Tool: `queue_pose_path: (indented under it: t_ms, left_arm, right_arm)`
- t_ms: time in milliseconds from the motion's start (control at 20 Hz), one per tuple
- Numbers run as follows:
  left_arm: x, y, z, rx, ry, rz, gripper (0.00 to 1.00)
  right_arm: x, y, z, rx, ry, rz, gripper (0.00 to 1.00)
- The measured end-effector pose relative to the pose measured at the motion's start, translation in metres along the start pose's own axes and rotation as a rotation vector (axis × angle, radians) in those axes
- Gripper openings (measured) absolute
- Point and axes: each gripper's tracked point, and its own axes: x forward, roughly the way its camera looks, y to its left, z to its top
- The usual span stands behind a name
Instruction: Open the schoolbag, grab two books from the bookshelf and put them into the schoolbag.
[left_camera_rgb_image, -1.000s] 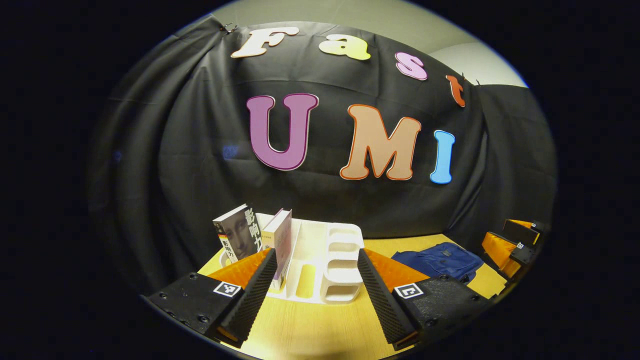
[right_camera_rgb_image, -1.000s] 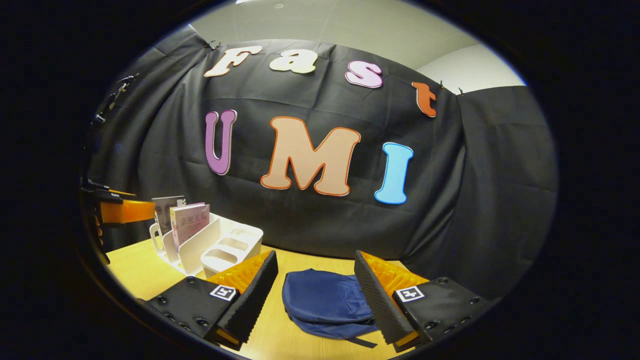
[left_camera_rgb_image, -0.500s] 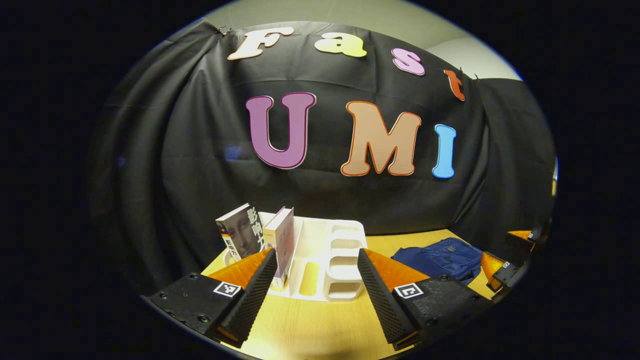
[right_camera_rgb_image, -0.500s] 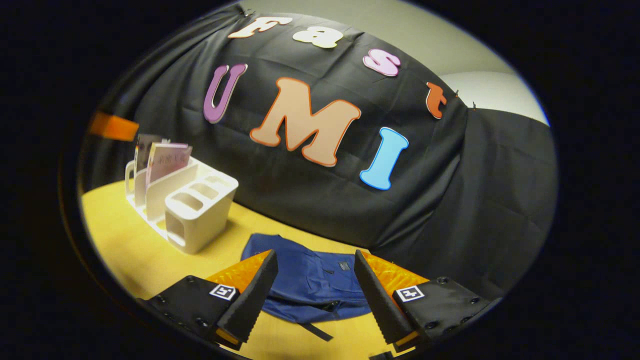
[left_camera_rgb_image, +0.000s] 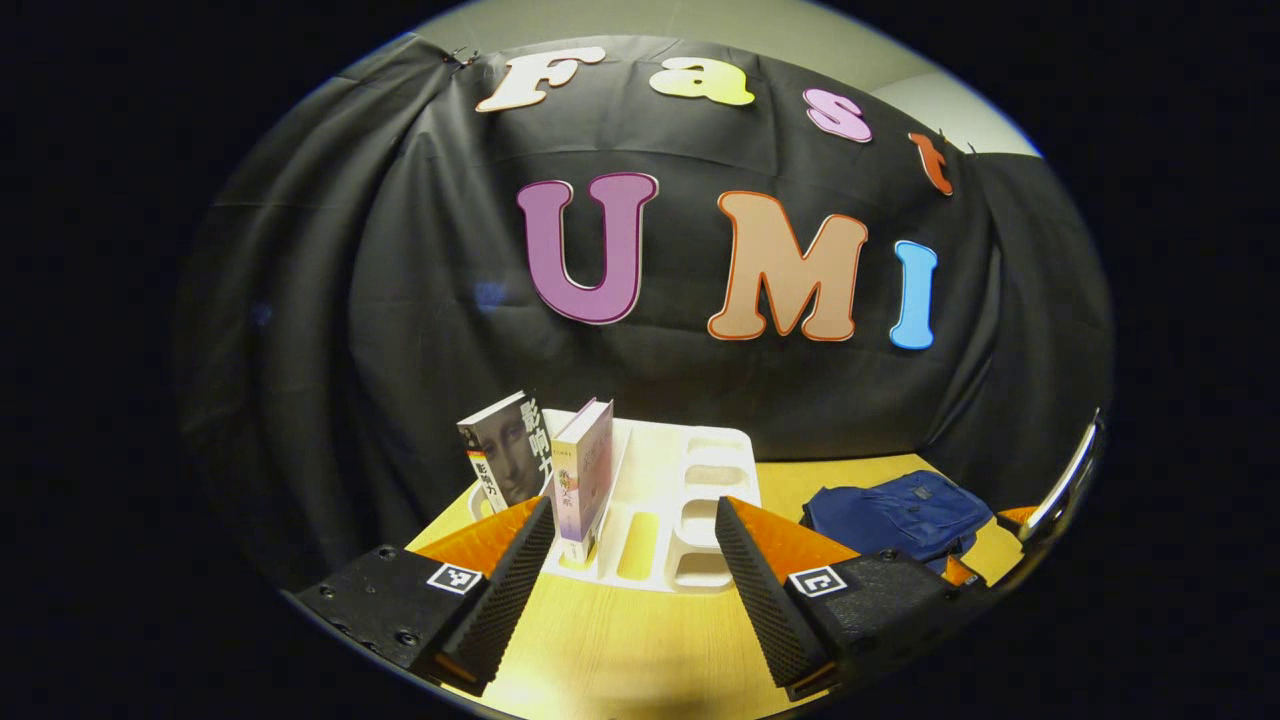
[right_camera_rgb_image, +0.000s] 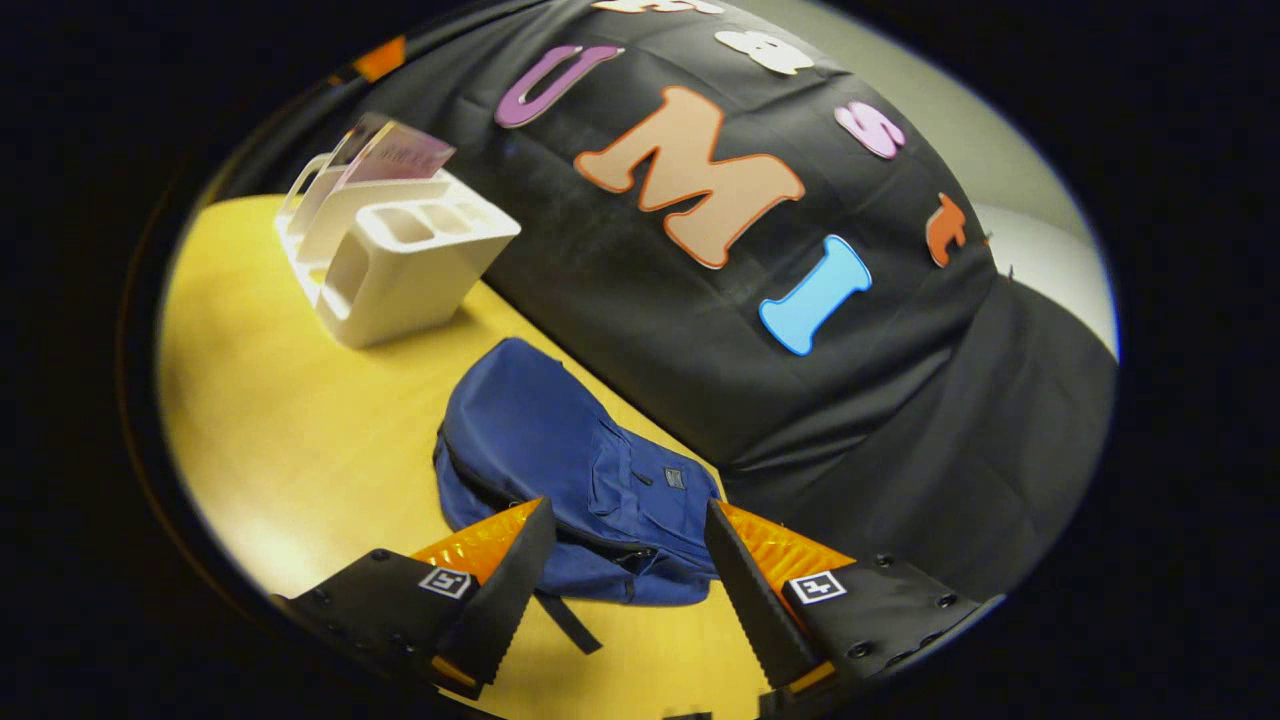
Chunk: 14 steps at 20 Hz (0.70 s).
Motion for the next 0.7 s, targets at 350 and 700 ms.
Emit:
queue_pose_path:
  t_ms: [350, 700]
  left_arm:
    - [-0.002, 0.013, -0.006, 0.002, 0.015, 0.054, 0.95]
    - [-0.004, 0.026, -0.014, -0.015, 0.035, 0.101, 0.95]
  right_arm:
    - [0.036, 0.024, -0.012, -0.210, -0.029, 0.032, 0.90]
    - [0.067, 0.045, -0.024, -0.424, -0.025, 0.063, 0.98]
